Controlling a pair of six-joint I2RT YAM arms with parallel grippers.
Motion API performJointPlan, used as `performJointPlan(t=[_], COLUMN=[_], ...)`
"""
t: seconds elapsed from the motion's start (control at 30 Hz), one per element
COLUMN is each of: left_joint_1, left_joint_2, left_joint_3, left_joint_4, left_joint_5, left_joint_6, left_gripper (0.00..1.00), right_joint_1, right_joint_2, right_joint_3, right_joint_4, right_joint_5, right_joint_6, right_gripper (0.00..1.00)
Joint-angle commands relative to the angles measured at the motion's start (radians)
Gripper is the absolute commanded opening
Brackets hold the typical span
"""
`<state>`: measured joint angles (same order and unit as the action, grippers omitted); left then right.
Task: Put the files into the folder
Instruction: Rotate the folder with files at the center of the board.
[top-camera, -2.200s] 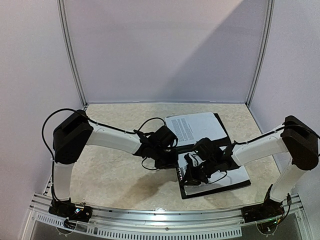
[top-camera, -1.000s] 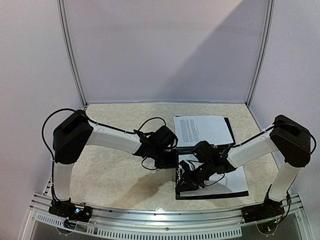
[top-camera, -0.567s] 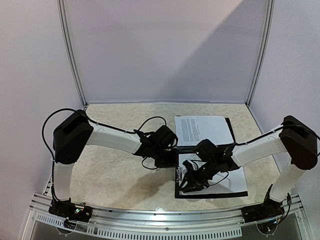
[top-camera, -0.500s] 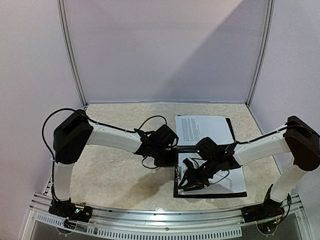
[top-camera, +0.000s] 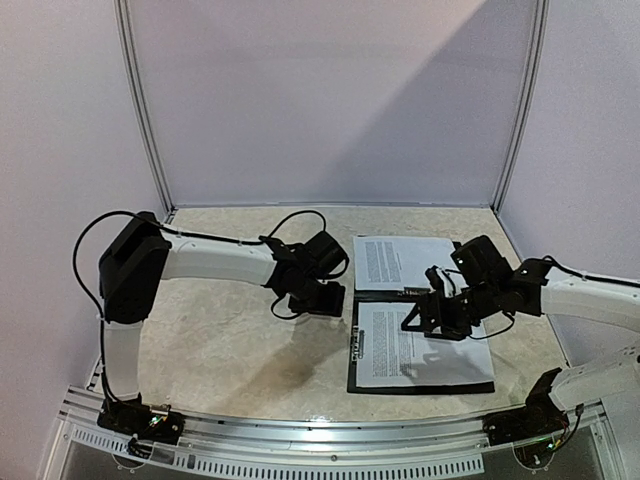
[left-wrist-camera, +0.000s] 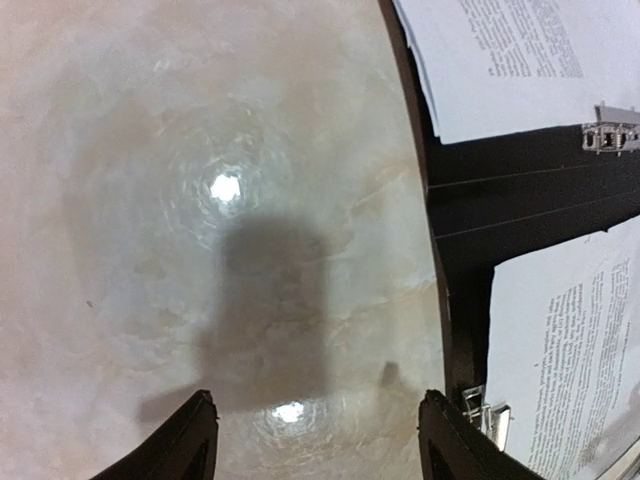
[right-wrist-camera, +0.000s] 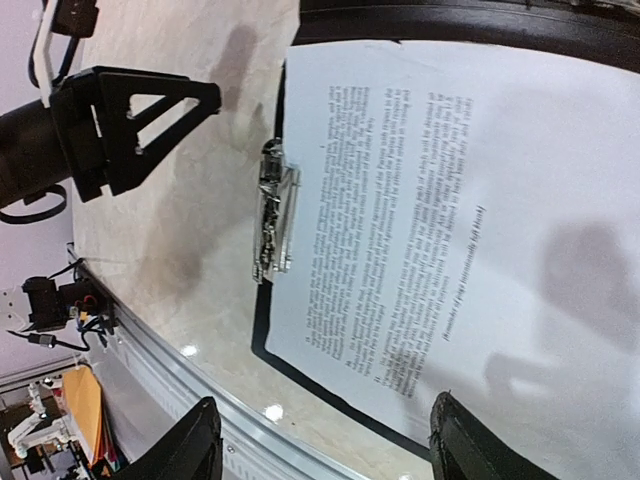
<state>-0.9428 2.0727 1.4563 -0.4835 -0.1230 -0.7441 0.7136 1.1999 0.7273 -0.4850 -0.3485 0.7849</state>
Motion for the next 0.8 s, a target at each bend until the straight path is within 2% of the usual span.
performJointPlan(t=[0.0, 0.2, 0.37, 0.5, 0.6, 0.77], left_joint_1=[0.019, 0.019, 0.018, 0.013, 0.009, 0.006], left_joint_2=[-0.038, -0.039, -0.053, -0.082, -0.119, -0.160], left_joint_3=[0.030, 0.058, 0.051, 0.024, -0.016, -0.063], left_joint_4=[-0.052, -0.070, -0.075, -0.060, -0.030, -0.006], left_joint_5=[-0.024, -0.021, -0.019, -0.005, 0.001, 0.010], left_joint_6=[0.047, 0.043, 0.048, 0.078, 0.111, 0.160], left_gripper=[0.69, 0.70, 0.70, 0.73, 0.79, 0.90], right_joint_1=[-0.025, -0.056, -0.096, -0.239, -0.358, -0.457], right_joint_2=[-0.100, -0.221, -0.253, -0.270, -0.295, -0.318], right_joint_3=[-0.060, -0.068, -0.070, -0.126, -0.183, -0.256], right_joint_4=[-0.104, -0.182, -0.264, -0.315, -0.316, -0.301], right_joint_5=[0.111, 0.236, 0.300, 0.316, 0.313, 0.316], right_joint_6=[-0.058, -0.087, -0.099, -0.096, -0.134, -0.162], right_gripper=[0.72, 0.81, 0.85, 0.91, 0.93, 0.98])
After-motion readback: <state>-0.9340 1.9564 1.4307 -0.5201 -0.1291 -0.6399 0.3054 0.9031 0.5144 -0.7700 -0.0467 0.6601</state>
